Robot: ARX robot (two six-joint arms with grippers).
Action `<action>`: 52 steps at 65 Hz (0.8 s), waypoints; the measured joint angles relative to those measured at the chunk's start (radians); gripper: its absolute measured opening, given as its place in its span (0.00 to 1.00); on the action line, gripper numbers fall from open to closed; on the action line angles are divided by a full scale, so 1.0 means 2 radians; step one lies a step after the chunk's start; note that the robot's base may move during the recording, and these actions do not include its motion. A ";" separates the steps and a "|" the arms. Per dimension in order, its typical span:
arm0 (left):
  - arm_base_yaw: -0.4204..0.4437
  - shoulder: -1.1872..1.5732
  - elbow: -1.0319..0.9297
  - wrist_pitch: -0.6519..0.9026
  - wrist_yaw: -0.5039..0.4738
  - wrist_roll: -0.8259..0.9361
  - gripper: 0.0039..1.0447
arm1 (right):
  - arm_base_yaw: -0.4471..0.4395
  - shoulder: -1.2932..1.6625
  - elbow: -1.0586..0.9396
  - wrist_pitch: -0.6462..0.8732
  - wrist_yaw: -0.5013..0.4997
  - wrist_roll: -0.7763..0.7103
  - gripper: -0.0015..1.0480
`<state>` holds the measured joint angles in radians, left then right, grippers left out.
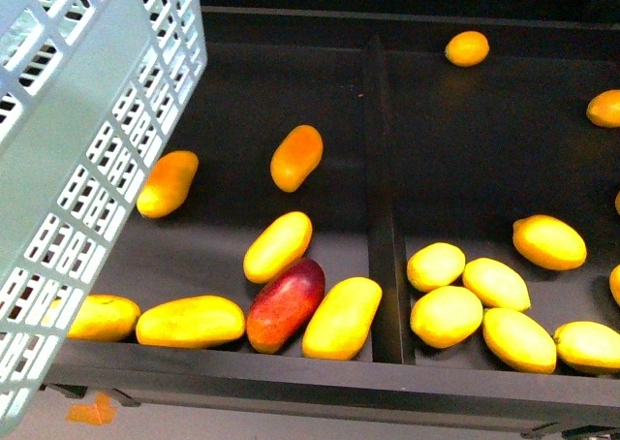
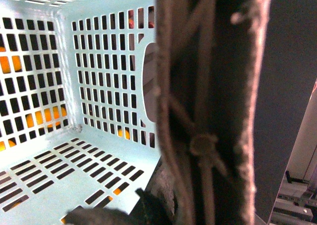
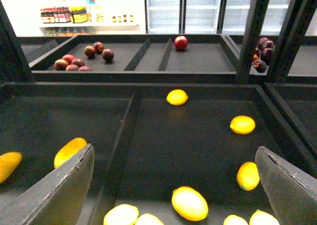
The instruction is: Pick lemon and mango into basket
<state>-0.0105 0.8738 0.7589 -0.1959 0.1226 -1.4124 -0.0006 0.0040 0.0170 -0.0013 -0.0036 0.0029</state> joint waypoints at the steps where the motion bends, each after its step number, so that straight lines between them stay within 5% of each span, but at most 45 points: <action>1: -0.006 0.010 0.014 -0.030 -0.001 0.016 0.04 | 0.000 0.000 0.000 0.000 0.000 0.000 0.92; 6: -0.038 0.058 0.058 -0.076 -0.011 0.095 0.04 | 0.000 0.000 0.000 0.000 0.001 0.000 0.92; 22: -0.131 0.201 0.121 -0.016 -0.054 0.158 0.04 | 0.000 0.000 0.000 0.000 0.002 0.000 0.92; 52: -0.293 0.326 0.211 -0.009 0.019 0.195 0.04 | 0.000 0.000 0.000 0.000 0.002 0.000 0.92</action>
<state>-0.5972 1.5261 1.1816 -0.2146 0.1608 -1.0233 -0.0006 0.0040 0.0170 -0.0013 -0.0002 0.0029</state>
